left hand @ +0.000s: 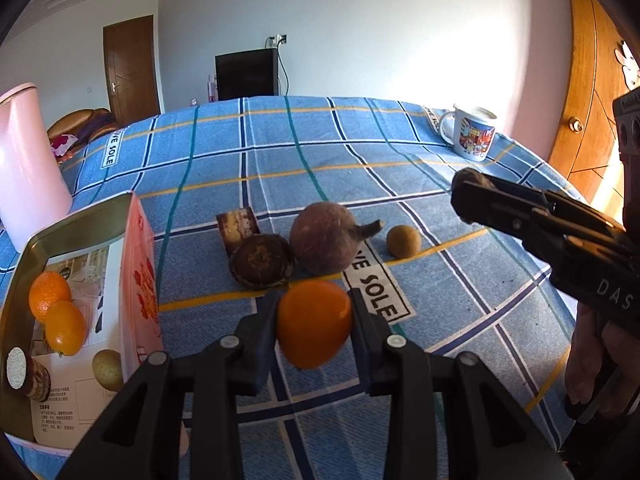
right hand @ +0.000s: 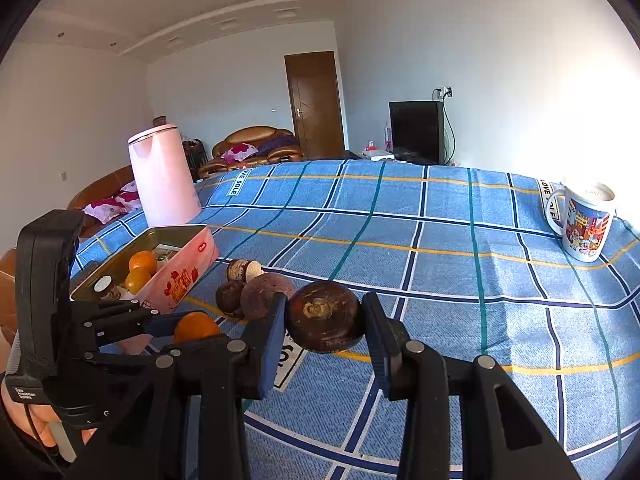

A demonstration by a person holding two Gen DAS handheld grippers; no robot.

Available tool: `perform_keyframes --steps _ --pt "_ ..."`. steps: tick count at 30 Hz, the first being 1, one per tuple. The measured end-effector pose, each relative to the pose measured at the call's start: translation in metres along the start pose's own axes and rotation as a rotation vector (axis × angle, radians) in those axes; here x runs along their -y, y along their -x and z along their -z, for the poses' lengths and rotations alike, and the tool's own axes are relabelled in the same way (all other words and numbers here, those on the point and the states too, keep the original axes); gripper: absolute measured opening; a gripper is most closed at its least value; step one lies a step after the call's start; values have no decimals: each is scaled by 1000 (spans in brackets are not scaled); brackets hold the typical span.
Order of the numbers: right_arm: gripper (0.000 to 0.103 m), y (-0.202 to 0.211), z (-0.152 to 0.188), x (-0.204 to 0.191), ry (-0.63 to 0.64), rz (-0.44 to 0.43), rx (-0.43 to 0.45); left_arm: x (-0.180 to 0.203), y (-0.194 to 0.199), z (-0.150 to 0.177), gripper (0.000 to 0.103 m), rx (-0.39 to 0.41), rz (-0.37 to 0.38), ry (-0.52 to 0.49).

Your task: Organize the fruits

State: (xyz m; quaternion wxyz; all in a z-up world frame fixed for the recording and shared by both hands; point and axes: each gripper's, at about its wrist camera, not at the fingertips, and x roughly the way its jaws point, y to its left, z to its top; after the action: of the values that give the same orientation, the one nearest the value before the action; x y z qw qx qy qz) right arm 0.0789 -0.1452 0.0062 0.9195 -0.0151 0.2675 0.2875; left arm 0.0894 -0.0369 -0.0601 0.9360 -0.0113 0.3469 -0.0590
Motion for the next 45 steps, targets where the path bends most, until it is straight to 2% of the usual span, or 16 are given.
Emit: perform_keyframes --steps 7,14,25,35,45 --pt "40 10 0 -2 14 -29 51 -1 15 1 35 94 -33 -3" --pt "40 18 1 -6 37 -35 93 0 25 4 35 149 -48 -10" --pt "40 26 2 -10 64 -37 139 1 36 8 35 204 -56 -7" --pt "40 32 3 -14 82 -30 169 5 39 14 35 221 -62 -16" --pt "40 38 4 -21 115 -9 204 -5 59 10 35 309 -112 -17"
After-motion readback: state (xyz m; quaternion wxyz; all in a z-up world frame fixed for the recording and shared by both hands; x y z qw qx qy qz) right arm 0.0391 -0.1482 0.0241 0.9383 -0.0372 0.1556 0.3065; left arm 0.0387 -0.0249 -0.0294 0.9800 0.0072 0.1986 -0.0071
